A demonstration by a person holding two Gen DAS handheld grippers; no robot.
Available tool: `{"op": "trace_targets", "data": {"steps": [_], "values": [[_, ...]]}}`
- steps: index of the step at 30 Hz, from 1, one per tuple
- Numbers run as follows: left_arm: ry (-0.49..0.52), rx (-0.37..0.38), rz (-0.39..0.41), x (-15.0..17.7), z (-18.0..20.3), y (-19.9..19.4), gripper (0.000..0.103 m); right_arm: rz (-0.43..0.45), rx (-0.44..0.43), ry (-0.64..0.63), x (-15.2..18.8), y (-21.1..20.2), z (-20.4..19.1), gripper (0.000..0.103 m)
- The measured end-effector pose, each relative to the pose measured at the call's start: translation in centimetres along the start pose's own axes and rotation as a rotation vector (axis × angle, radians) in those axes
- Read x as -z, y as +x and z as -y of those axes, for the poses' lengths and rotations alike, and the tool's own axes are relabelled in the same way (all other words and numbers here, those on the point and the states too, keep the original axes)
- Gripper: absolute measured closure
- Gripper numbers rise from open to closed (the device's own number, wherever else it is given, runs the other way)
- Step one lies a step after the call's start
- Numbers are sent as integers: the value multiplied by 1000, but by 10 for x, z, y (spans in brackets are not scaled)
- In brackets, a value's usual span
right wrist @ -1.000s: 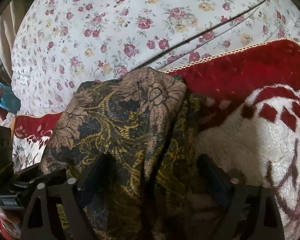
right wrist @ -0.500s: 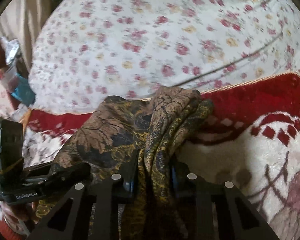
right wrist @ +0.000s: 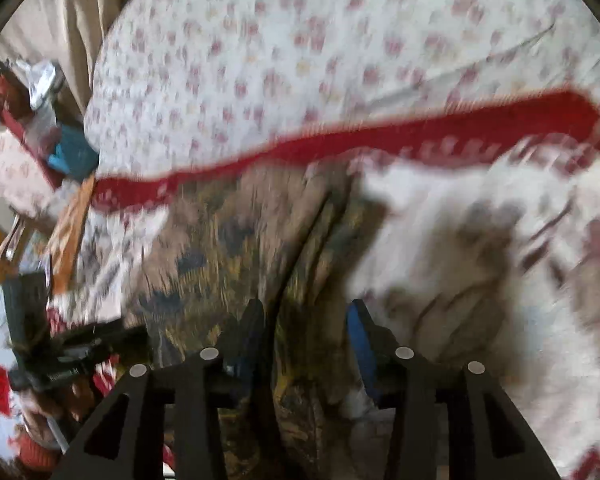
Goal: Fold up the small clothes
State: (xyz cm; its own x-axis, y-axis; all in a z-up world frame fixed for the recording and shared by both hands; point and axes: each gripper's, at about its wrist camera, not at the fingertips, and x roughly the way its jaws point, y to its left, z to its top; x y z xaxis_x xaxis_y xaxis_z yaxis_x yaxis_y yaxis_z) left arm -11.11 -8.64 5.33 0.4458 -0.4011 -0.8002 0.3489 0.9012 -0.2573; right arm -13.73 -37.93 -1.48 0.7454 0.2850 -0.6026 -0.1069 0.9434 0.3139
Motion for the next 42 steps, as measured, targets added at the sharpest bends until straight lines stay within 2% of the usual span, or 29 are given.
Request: {"op": "trace_targets", "data": {"steps": [3,6,7,9,10,11,14,16,18,21,23,26,27,30,33,35,37,39,42], "values": [[36,-67,43,-6,11,1,51,30,-43,-83,-17,2,-28,61],[27,-80,21,-3,11,18,50,-13,-84,-122,-22,39,-51,61],[19,-78,15,-2,10,25,48,-45,-61,-133,-23,57,-53,61],[1,-83,24,1,7,31,37,-79,85,-154,-23,91,-47,61],[-11,-82,37,2,4,31,32,-94,115,-141,-25,103,-41,67],[-16,-77,44,2,3,31,32,-102,130,-111,-26,110,-33,69],[-12,-78,50,2,4,33,32,-86,130,-80,-30,95,-27,69],[-8,-84,61,3,4,31,31,-73,137,-127,-27,75,-39,69],[-19,-87,67,5,4,30,30,-67,105,-180,-19,55,-53,67],[-33,-97,82,10,4,25,30,-63,75,-259,7,29,-71,57],[-26,-111,92,13,6,22,30,-85,77,-294,29,28,-73,55],[-17,-132,103,18,9,14,30,-181,173,-314,64,50,-62,55],[-10,-144,110,19,11,9,30,-184,171,-300,71,52,-56,55],[21,-209,147,22,15,-4,30,-147,166,-256,74,35,-51,55],[25,-230,179,24,15,-16,30,-63,183,-254,68,9,-59,53],[10,-233,201,23,15,-24,30,-10,192,-256,63,-7,-67,47],[2,-240,218,23,16,-32,30,50,197,-246,55,-20,-74,26],[6,-256,232,23,17,-38,30,110,202,-243,50,-32,-84,22],[23,-276,245,23,19,-45,30,153,211,-232,44,-33,-100,20]]}}
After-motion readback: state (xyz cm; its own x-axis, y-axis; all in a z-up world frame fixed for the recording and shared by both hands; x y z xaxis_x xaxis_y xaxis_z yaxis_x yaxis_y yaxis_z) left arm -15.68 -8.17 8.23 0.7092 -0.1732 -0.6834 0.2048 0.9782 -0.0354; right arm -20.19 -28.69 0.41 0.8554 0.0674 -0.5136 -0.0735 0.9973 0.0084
